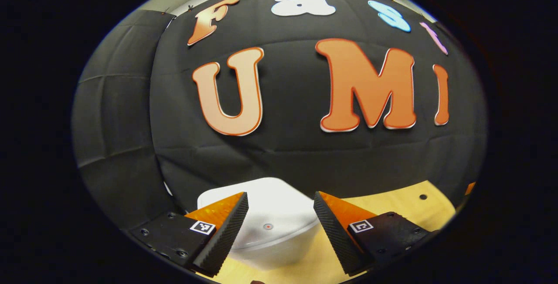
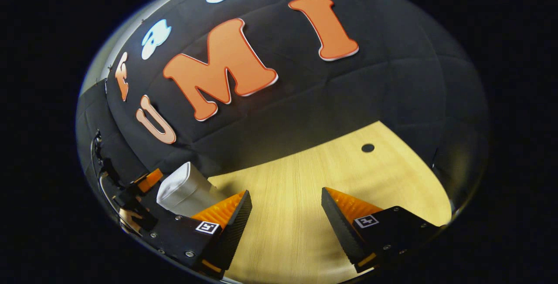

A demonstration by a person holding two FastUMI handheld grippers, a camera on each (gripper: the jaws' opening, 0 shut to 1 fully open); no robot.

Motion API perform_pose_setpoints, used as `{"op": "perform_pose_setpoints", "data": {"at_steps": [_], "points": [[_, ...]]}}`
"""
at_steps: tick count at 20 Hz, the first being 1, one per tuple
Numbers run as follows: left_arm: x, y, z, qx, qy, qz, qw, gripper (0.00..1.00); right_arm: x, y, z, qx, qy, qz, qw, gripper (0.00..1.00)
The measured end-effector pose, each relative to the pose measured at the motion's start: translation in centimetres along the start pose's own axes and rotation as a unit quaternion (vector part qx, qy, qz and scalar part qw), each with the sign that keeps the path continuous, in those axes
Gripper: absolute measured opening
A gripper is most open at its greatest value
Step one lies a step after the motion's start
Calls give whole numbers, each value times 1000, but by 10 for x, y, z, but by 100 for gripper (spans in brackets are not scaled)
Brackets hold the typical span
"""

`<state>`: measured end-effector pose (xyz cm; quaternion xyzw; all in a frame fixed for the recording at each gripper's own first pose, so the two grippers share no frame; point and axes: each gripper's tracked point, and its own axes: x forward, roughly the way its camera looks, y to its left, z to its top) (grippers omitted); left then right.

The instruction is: Press the lid of the desktop garbage bin to open it, pick up the crumpled paper on the desktop and throw it into the bin, then pick up the pop can on the desktop and drop it into the bin, and finally close the garbage bin lid.

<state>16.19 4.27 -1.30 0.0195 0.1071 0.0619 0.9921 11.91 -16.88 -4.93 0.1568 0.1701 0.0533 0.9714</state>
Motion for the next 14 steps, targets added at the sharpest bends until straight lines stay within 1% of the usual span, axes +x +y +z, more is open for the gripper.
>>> {"op": "perform_pose_setpoints", "data": {"at_steps": [3, 5, 7, 8, 9, 10, 12, 13, 14], "points": [[-29, -27, 27, -34, -19, -41, 998, 95, -18, 14, 33, -57, -64, -19, 996, 96], [-51, -42, 26, -47, -17, -61, 997, 95, -33, 22, 47, -91, -105, -37, 990, 96], [-73, -54, 17, -73, -9, -81, 994, 96, -50, 29, 56, -114, -142, -56, 982, 96], [-83, -57, 10, -81, -2, -83, 993, 96, -57, 31, 57, -124, -155, -65, 978, 96], [-92, -60, 3, -79, 1, -81, 994, 97, -63, 33, 55, -135, -167, -74, 974, 100], [-103, -62, -6, -77, 7, -76, 994, 97, -70, 34, 54, -145, -175, -82, 970, 96], [-122, -70, -25, -96, 15, -80, 992, 94, -81, 42, 49, -164, -188, -87, 965, 96], [-129, -73, -33, -102, 19, -83, 991, 95, -86, 47, 48, -170, -195, -88, 962, 96], [-133, -75, -38, -100, 22, -82, 991, 95, -91, 52, 46, -174, -202, -85, 960, 96]]}}
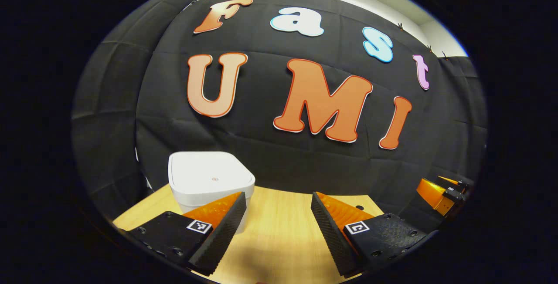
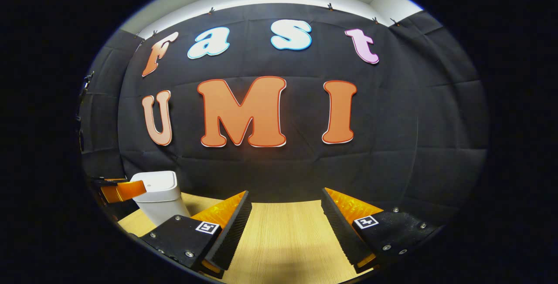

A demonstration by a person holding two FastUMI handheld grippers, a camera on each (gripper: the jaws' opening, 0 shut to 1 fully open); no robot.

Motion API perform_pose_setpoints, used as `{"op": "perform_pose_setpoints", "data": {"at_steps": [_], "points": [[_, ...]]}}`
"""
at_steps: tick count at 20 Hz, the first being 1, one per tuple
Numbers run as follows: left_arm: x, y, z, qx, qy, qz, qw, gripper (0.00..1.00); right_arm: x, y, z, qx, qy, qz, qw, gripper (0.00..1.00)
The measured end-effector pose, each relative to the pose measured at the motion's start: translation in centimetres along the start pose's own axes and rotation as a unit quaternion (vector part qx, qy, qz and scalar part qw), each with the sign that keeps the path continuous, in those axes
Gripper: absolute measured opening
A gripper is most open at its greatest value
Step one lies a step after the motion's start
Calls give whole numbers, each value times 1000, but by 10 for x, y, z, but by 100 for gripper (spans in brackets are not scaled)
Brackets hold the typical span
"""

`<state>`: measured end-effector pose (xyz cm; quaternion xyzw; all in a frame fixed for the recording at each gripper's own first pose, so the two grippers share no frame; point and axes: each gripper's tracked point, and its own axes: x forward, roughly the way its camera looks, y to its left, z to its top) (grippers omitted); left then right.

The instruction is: Press the lid of the desktop garbage bin to open it, pick up the crumpled paper on the desktop and throw it into the bin, then pick up the pop can on the desktop and drop it into the bin, and finally close the garbage bin lid.

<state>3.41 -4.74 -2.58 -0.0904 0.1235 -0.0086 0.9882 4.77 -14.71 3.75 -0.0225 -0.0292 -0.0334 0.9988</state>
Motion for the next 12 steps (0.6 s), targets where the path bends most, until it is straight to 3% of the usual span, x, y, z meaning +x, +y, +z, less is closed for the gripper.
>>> {"op": "perform_pose_setpoints", "data": {"at_steps": [1, 2, 7, 12], "points": [[-1, -3, -3, 7, 3, 0, 1000, 95, -4, 6, -1, -3, -4, 4, 1000, 100], [-2, -1, -5, 15, 2, 3, 1000, 95, -8, 11, -2, -7, -5, 10, 1000, 96], [-9, -2, 0, 37, -15, 7, 999, 95, -21, 31, -13, -16, 1, 32, 999, 96], [-6, 7, 0, 39, -17, 15, 999, 95, -25, 26, -13, -15, 1, 29, 999, 96]]}}
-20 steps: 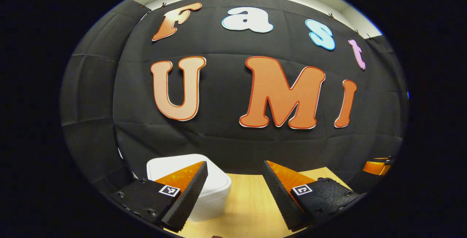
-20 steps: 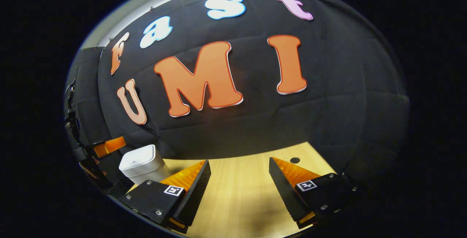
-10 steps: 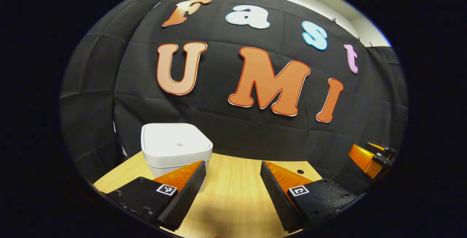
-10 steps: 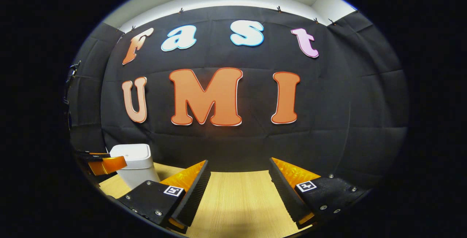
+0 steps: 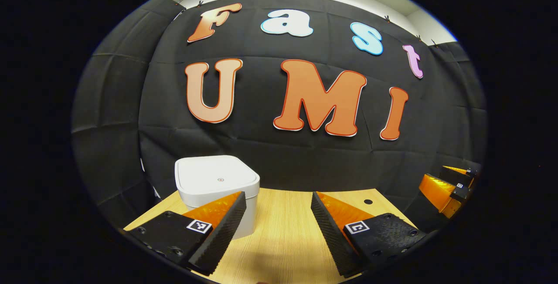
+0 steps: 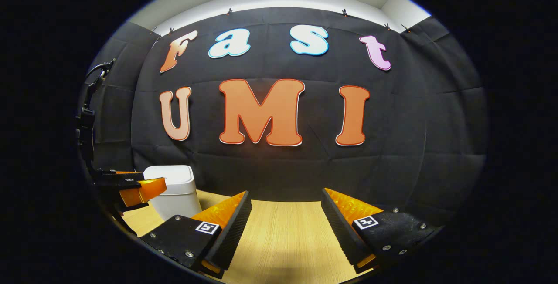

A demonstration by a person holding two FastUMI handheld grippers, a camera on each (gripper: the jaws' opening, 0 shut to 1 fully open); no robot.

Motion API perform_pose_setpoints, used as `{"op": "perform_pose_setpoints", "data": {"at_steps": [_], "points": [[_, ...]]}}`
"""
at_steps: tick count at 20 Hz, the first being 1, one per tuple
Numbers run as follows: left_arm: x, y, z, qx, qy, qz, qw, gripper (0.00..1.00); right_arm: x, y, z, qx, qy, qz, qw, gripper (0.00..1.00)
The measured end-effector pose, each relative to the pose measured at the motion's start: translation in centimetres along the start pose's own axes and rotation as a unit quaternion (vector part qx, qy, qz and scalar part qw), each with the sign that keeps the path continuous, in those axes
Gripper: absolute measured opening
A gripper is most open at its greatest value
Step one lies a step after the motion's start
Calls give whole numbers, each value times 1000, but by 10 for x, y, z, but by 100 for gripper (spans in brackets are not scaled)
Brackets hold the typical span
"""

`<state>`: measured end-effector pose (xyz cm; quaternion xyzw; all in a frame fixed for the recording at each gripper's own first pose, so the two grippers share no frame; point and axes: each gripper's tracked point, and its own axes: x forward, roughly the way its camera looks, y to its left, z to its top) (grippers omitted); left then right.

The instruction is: Press the lid of the desktop garbage bin to open it, pick up the crumpled paper on the desktop and throw it into the bin, then pick up the pop can on the desktop and drop it into the bin, and finally close the garbage bin lid.

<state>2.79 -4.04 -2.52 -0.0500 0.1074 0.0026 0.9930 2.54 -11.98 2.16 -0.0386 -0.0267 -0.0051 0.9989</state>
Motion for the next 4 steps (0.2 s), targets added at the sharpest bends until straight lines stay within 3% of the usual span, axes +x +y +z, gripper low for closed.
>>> {"op": "perform_pose_setpoints", "data": {"at_steps": [4], "points": [[-1, 3, -2, 6, 0, 0, 1000, 95, 1, -4, -4, 2, 7, -7, 1000, 96]]}}
